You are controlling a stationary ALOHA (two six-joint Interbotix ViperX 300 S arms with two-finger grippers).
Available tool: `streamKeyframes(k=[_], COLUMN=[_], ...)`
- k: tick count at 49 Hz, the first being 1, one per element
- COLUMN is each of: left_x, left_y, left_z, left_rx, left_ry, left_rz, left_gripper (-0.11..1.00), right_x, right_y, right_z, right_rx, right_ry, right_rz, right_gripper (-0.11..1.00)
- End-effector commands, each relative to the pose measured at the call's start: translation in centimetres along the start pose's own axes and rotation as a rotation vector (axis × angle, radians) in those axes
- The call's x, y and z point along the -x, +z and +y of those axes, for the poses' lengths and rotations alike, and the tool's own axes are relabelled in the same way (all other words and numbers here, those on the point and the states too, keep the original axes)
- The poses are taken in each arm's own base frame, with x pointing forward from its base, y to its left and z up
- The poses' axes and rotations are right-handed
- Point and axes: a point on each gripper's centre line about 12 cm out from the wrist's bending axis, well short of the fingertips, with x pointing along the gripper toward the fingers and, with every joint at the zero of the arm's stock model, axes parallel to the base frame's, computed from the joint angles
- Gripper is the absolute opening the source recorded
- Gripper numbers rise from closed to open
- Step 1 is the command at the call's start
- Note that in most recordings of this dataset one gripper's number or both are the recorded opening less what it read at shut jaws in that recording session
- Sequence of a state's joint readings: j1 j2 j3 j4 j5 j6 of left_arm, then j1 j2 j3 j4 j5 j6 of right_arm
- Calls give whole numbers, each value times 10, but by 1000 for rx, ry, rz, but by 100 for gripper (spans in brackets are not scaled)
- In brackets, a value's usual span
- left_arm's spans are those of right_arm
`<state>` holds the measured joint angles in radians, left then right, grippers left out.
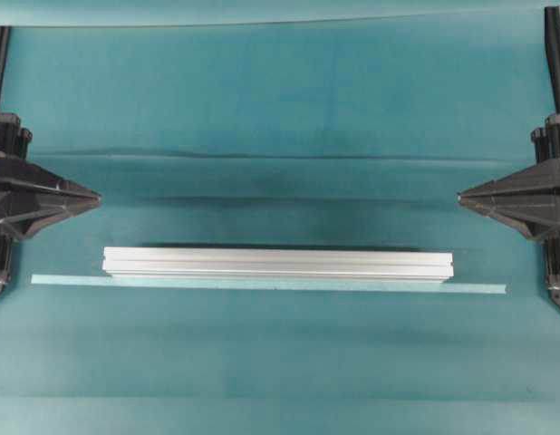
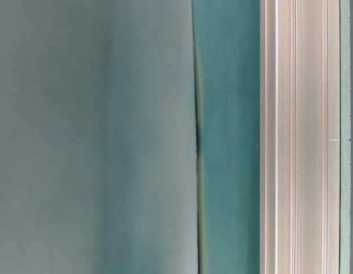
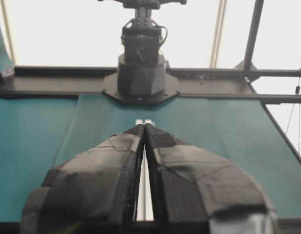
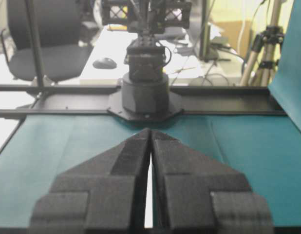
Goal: Lift the metal rail with both hands.
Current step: 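Move both grippers inward and down over the two ends of the silver rail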
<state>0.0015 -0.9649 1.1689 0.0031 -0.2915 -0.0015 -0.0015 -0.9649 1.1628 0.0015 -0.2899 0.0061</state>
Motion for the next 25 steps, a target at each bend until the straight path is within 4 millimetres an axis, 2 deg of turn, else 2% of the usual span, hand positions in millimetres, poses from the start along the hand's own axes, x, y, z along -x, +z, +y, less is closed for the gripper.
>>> streamKeyframes(k=[1,4,7,11,17,25], left_x=[-17,-25,-32,-40,-55,-75], left_y=[6,6,3,-4,-18,-18], left_z=[1,1,1,1,-1,0], left_rx=[8,9,8,10,30,43], left_ry=[4,4,3,4,0,10], left_rz=[29,66,110,176,328,442], left_gripper=[14,15,7,-1,-1,-1], right_x=[-3,-7,-13,-22,-42,-72], right_y=[-3,-10,-17,-25,-33,-53], right_z=[-4,-8,-12,-17,-21,-19], right_rx=[-2,-54,-98,-136,-170,-188], right_ry=[-18,-48,-71,-99,-117,-115], right_rz=[15,65,124,206,344,573], right_gripper=[10,6,0,0,0,0])
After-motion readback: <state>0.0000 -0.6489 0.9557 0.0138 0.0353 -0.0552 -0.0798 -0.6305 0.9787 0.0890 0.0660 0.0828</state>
